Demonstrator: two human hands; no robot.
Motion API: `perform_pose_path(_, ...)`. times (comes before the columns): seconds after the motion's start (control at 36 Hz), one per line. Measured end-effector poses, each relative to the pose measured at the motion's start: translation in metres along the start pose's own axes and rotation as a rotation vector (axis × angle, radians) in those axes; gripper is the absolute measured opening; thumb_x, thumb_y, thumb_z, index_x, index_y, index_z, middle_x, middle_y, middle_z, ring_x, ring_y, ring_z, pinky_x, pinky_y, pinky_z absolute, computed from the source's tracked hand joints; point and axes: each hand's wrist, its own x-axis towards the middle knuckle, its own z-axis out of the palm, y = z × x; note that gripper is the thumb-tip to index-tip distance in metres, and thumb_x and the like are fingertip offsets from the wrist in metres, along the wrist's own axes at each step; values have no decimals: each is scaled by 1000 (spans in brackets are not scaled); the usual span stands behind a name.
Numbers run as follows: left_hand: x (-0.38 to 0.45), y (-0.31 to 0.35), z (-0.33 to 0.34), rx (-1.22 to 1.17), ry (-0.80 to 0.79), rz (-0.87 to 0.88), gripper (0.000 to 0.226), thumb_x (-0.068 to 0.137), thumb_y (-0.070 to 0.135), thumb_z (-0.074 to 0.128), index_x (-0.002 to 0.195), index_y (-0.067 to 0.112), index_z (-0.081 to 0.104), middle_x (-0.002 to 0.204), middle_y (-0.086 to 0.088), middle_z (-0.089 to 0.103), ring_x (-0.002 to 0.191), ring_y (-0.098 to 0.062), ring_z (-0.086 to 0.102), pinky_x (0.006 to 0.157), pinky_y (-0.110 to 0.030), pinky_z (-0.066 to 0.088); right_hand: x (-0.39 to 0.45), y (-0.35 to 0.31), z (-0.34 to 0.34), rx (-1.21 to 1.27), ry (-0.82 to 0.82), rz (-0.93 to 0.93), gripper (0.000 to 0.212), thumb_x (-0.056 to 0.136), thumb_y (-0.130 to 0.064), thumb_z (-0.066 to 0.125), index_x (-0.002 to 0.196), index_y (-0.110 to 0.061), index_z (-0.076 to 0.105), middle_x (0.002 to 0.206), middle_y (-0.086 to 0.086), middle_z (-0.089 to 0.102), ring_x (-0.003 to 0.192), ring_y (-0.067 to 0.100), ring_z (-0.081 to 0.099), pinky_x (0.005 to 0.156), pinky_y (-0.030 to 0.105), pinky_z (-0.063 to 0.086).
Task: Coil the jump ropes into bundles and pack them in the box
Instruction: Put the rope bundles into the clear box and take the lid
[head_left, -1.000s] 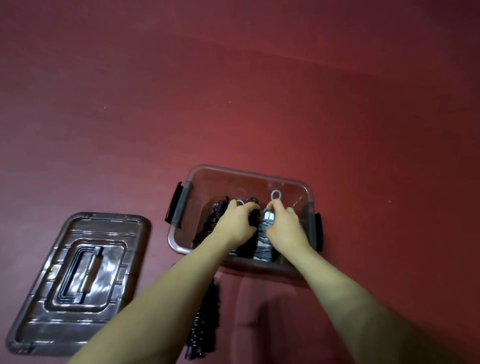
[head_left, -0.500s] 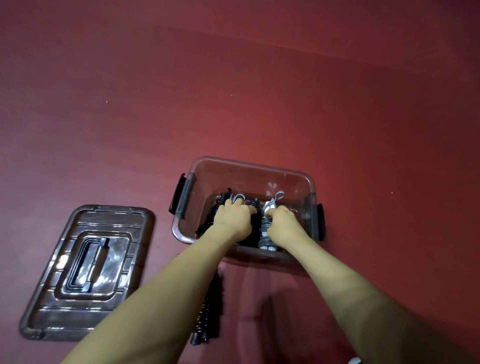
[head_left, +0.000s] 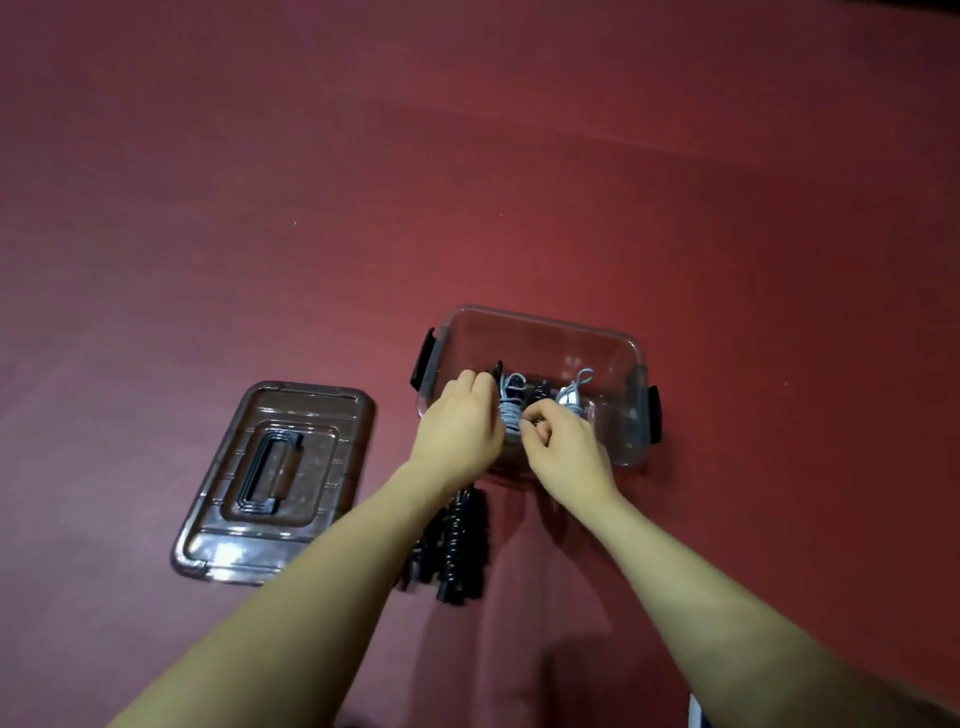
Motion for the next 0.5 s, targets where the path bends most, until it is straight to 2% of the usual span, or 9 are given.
perform_pose_path(0.06,-16,-10,-4,-29,-11,-69,10,91,18,47,96,9,42,101,-9,47,94,-29,48,66,-35,35,-10,-6,8,7,-35,-5,10,90,-28,55,87,-20,59,63,-7,48,70,18,50,66,33,44)
perform_pose_path(0.11,-31,-22,-3,-32,-72,-138,13,90,18,47,98,10,42,103,-9,48,96,-30,49,70,-37,39,-19,-11,20,-16,-116,14,12,89,-30,55,84,-20,60,58,-7,50,74,22,56,69,33,45)
perform_pose_path(0.14,-39,-29,0,-18,-113,-172,16,90,19,47,102,9,43,106,-9,49,98,-30,49,73,-38,41,-22,-13,27,-50,-169,23,12,89,-31,54,86,-20,60,62,-7,54,80,22,59,71,32,44)
perform_pose_path(0.19,-52,-43,7,22,-201,-234,24,89,21,47,110,9,44,110,-10,48,104,-31,48,78,-40,44,-25,-12,43,-109,-272,56,13,89,-30,53,96,-22,61,83,-4,64,95,24,61,76,32,45)
perform_pose_path(0.28,-66,-61,22,64,-375,-317,42,88,30,51,127,19,40,118,-10,42,111,-35,43,86,-42,45,-26,-7,70,-162,-450,125,36,89,-30,55,124,-25,50,117,7,54,111,30,55,90,38,47)
perform_pose_path(0.33,-72,-69,33,97,-477,-342,55,85,34,55,136,28,34,123,-10,37,114,-36,42,89,-43,44,-27,-4,84,-187,-530,154,47,90,-29,54,134,-29,39,123,11,44,114,34,52,95,41,45)
perform_pose_path(0.39,-75,-74,43,113,-521,-368,58,85,33,57,137,33,32,125,-10,32,114,-35,43,89,-43,44,-29,-1,96,-158,-573,177,51,90,-26,54,137,-31,35,123,12,41,114,36,53,96,40,45)
perform_pose_path(0.5,-78,-82,57,9,-473,-425,55,84,31,56,135,34,36,117,-10,37,109,-37,49,88,-44,47,-33,2,113,-111,-577,208,47,87,-19,57,130,-26,41,122,13,39,109,37,55,96,39,45)
